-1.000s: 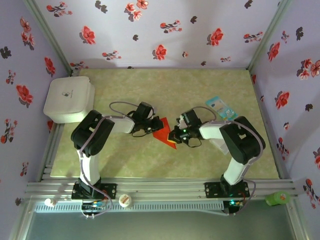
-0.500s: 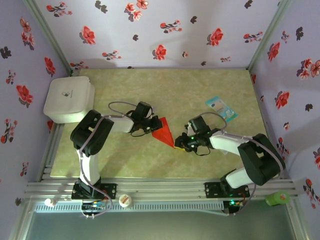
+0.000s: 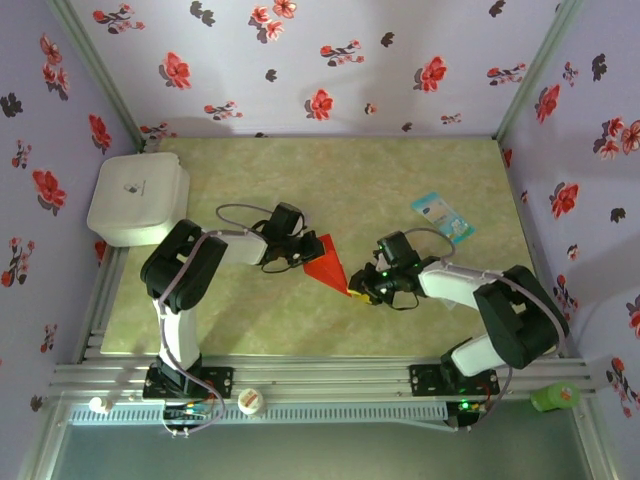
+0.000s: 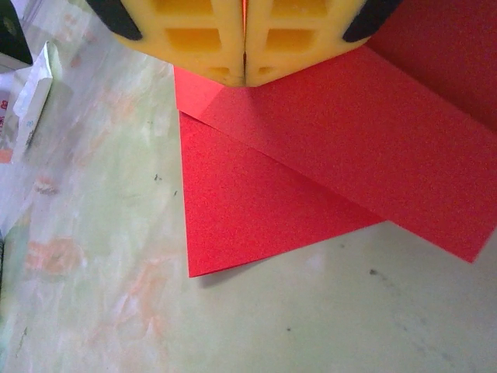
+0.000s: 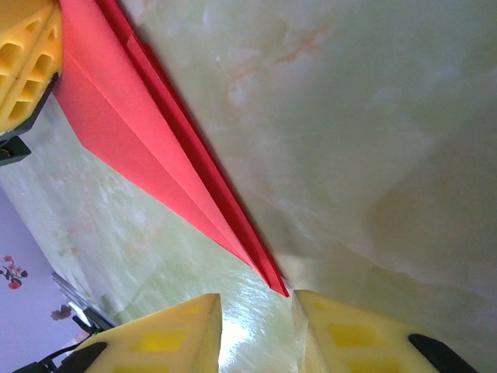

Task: Fold a paper plane with a square sheet of paper (pick it up from the middle)
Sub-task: Fourth fold the wing at the center of the table.

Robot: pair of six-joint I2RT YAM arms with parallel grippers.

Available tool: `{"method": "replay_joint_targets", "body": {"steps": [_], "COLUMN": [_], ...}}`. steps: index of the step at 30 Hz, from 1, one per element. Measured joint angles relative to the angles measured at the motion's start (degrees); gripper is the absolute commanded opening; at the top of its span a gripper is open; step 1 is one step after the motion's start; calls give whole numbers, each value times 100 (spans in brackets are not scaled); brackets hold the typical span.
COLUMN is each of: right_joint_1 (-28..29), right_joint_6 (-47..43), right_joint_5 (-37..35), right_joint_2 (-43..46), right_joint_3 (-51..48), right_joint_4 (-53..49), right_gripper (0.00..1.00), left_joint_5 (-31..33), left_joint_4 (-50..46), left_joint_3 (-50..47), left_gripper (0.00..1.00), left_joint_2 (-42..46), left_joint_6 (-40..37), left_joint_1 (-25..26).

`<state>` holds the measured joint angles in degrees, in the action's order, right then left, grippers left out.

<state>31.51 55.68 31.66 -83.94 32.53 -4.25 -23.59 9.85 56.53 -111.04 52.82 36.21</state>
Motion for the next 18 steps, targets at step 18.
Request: {"method": "replay_joint_targets", "body": {"steps": [18], "right_joint_1": [17], "right_joint_6": [26], "right_joint_5": [63], "right_joint_2": [-184], "right_joint_3": [0], "right_joint_4": [81], "right_gripper": [29], "left_joint_5": [-2], "left_joint_4": [-42], "left_joint_3": [9], "left_gripper": [9], "left_joint_2": [0], "left_joint_6": [94], "left_joint_1": [-22]}}
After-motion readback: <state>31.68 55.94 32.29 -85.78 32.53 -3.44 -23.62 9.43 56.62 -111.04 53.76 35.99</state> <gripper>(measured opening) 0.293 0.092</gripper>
